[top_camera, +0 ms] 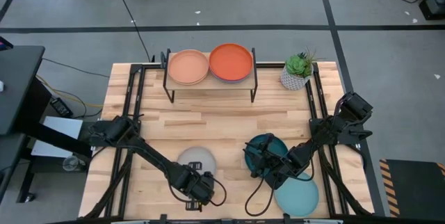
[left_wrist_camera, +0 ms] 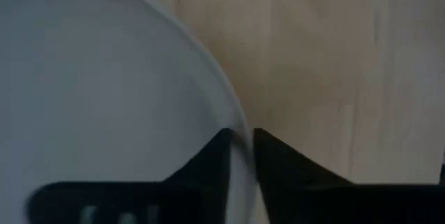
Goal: Place and stack plates onto a shelf
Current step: Stack the gray plate on top of the brown plate on the shelf
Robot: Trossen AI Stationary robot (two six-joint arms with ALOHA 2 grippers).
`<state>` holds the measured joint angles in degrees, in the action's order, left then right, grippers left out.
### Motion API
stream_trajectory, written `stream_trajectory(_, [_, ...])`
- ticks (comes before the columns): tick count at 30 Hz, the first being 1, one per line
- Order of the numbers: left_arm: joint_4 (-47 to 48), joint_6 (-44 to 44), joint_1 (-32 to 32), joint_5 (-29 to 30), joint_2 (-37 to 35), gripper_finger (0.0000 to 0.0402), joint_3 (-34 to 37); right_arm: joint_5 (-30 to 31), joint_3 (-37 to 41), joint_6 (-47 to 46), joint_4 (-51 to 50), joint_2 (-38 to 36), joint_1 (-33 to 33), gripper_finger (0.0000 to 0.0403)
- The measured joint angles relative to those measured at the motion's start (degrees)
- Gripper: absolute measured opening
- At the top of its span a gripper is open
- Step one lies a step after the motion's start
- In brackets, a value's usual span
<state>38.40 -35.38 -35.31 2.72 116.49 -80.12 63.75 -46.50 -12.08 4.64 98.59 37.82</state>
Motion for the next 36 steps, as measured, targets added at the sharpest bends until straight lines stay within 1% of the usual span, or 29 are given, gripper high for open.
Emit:
stream_trajectory(2, [0.9,-0.1,0.2,0.3,-0.1,0.0027,-0.1,0.0,0.0,0.0,0.0,0.0,0.0,0.0134])
stream_trajectory(3, [1.3,0.0,0.4,0.4,-0.2,0.0018,-0.3,0.0,0.0,0.0,0.0,0.0,0.0,0.0134])
stream_trajectory(6, [5.9,0.4,1.1,0.4,-0.3,0.0016,-2.4,0.0,0.0,-0.1,0.0,0.0,0.0,0.0134])
stream_trajectory(8, [11.9,2.0,1.7,0.7,-0.6,0.0016,-5.5,0.0,0.0,-0.1,0.0,0.0,0.0,0.0134])
stream_trajectory(9, [15.8,2.9,2.1,1.8,-1.0,0.0016,-7.5,0.0,0.0,-0.1,0.0,0.0,0.0,0.0134])
stream_trajectory(12, [27.1,5.1,2.9,8.7,-2.7,0.0016,-13.7,0.0,0.0,0.1,0.2,0.0,0.0,0.0134])
stream_trajectory(14, [32.7,6.8,3.9,13.0,-4.1,0.0016,-17.5,0.0,0.0,0.1,0.5,0.0,0.0,0.0134])
stream_trajectory(17, [38.9,9.8,6.3,19.3,-7.0,0.0015,-21.1,0.0,0.0,0.2,0.5,0.0,0.0,0.0134])
stream_trajectory(19, [41.2,12.3,8.7,22.0,-9.4,0.0015,-21.5,-0.1,0.0,0.2,0.6,0.0,0.0,0.0134])
stream_trajectory(24, [44.1,19.7,18.3,23.8,-15.3,0.0014,-21.5,-0.4,0.0,0.2,0.7,0.0,0.0,0.0134])
stream_trajectory(28, [42.6,27.5,28.1,23.6,-18.9,0.0014,-21.5,-0.4,0.0,0.5,0.9,0.0,0.0,0.0134])
stream_trajectory(34, [39.9,38.1,44.7,15.5,-19.8,0.0014,-21.5,-0.4,0.0,0.6,0.9,0.0,0.0,0.0134])
stream_trajectory(36, [37.7,41.2,49.3,13.6,-19.7,0.0014,-21.5,-0.4,0.0,0.5,0.9,0.0,0.0,0.0134])
